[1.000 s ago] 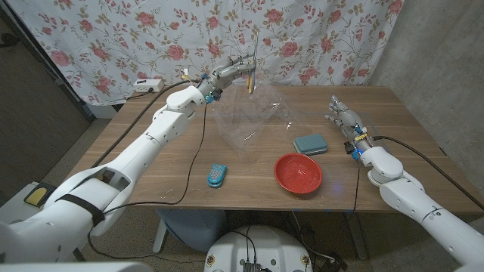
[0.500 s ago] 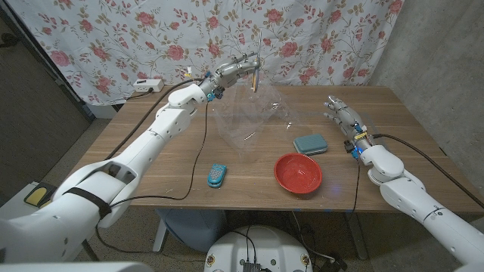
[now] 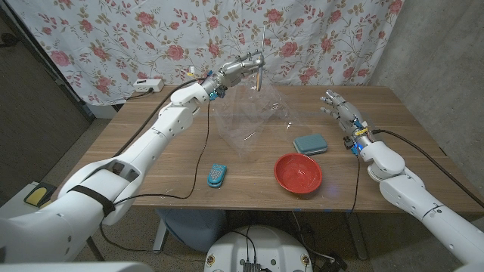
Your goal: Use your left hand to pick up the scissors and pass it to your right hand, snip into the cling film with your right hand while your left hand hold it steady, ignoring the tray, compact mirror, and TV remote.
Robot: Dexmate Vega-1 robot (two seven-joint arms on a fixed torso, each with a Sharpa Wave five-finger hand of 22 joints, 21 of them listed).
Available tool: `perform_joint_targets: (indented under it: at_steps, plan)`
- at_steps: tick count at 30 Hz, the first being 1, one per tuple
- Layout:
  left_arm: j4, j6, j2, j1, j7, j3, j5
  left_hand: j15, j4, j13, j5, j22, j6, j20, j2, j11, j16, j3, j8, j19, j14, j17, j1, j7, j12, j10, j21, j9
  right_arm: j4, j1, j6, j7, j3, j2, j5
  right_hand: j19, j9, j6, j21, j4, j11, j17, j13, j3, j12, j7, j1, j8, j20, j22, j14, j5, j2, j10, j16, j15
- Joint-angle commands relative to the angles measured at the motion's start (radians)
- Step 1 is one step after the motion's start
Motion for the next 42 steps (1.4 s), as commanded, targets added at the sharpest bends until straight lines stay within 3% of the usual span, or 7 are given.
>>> perform_joint_targets:
  at_steps: [1, 5, 21, 25, 29, 33, 42]
  plan:
    - [0.003, 0.028, -0.017, -0.002, -0.038, 0.0, -0.034, -0.033, 0.005, 0.003, 0.008, 0.0, -0.001, -0.003, 0.008, -0.103, -0.004, -0.001, 0.0, -0.007, -0.028, 0.002, 0.003, -0.003, 0.009, 0.095, 0.002, 0.002, -0.019, 0.01, 0.032, 0.071, -0.001, -0.007, 0.027, 0.009, 0.001, -0.001, 0.004, -0.004, 0.005, 0.002, 0.005, 0.013, 0.012, -0.005, 0.028, 0.005, 0.007, 0.001, 0.013, 0.005, 0.0, 0.03, 0.006, 0.001]
    - [0.009, 0.038, -0.02, -0.009, -0.051, 0.003, -0.039, -0.033, 0.005, 0.001, 0.007, 0.0, -0.001, -0.003, 0.008, -0.103, -0.005, -0.001, 0.0, -0.006, -0.029, 0.004, 0.003, -0.002, 0.009, 0.094, 0.002, 0.002, -0.031, 0.008, 0.035, 0.076, 0.001, -0.005, 0.035, 0.019, 0.001, 0.008, 0.006, -0.005, 0.011, 0.001, 0.004, 0.027, 0.021, -0.005, 0.057, 0.008, 0.001, 0.001, 0.039, 0.007, -0.006, 0.072, 0.016, 0.005]
    - [0.053, 0.007, -0.062, -0.004, -0.091, -0.002, -0.061, -0.033, 0.005, 0.001, 0.007, -0.002, 0.0, -0.003, 0.009, -0.103, -0.009, -0.002, 0.002, -0.009, -0.03, 0.009, 0.003, -0.006, 0.015, 0.092, 0.003, 0.002, -0.118, -0.05, 0.08, 0.093, 0.024, -0.014, 0.053, 0.024, 0.001, 0.011, 0.005, -0.003, 0.017, 0.0, -0.001, 0.038, 0.017, -0.006, 0.081, 0.008, 0.001, 0.001, 0.046, 0.009, -0.014, 0.092, 0.018, 0.003]
    - [0.073, -0.005, -0.076, -0.006, -0.105, -0.005, -0.069, -0.034, 0.005, -0.001, 0.007, -0.002, 0.0, -0.003, 0.008, -0.103, -0.009, -0.003, 0.002, -0.01, -0.027, 0.011, 0.003, -0.007, 0.015, 0.091, 0.003, 0.002, -0.152, -0.062, 0.065, 0.092, 0.027, -0.033, 0.04, 0.025, 0.002, 0.078, 0.003, 0.006, 0.025, 0.0, -0.006, 0.042, 0.005, -0.02, 0.088, 0.03, 0.004, 0.001, 0.042, 0.009, -0.022, 0.089, 0.015, 0.017]
    - [0.103, -0.015, -0.097, -0.014, -0.131, -0.007, -0.08, -0.033, 0.006, -0.001, 0.007, -0.002, 0.0, -0.003, 0.009, -0.103, -0.01, -0.003, 0.003, -0.01, -0.027, 0.011, 0.001, -0.007, 0.017, 0.091, 0.003, 0.002, -0.172, -0.06, 0.036, 0.104, 0.021, -0.046, 0.052, 0.026, 0.002, 0.074, 0.003, 0.009, 0.031, 0.0, -0.007, 0.041, 0.001, -0.019, 0.086, 0.027, 0.006, 0.001, 0.043, 0.008, -0.025, 0.085, 0.015, 0.022]
    - [0.132, -0.019, -0.114, -0.024, -0.158, -0.008, -0.09, -0.033, 0.006, -0.002, 0.007, -0.003, 0.0, -0.004, 0.009, -0.103, -0.012, -0.003, 0.003, -0.011, -0.027, 0.012, 0.001, -0.008, 0.017, 0.091, 0.003, 0.002, -0.191, -0.055, 0.009, 0.12, 0.018, -0.071, 0.045, 0.025, 0.002, 0.132, 0.002, 0.018, 0.054, 0.001, -0.013, 0.04, -0.018, -0.023, 0.078, 0.043, 0.007, 0.001, 0.012, 0.006, -0.03, 0.067, 0.003, 0.043]
    - [0.196, -0.01, -0.148, -0.049, -0.213, -0.011, -0.107, -0.034, 0.006, -0.002, 0.007, -0.003, -0.001, -0.003, 0.009, -0.103, -0.013, -0.003, 0.003, -0.011, -0.026, 0.015, 0.002, -0.008, 0.02, 0.09, 0.005, 0.002, -0.225, -0.067, -0.026, 0.104, 0.026, -0.094, 0.037, 0.02, 0.002, 0.198, -0.001, 0.027, 0.06, 0.002, -0.018, 0.04, -0.031, -0.03, 0.068, 0.059, 0.008, 0.001, -0.016, 0.005, -0.032, 0.061, -0.008, 0.049]
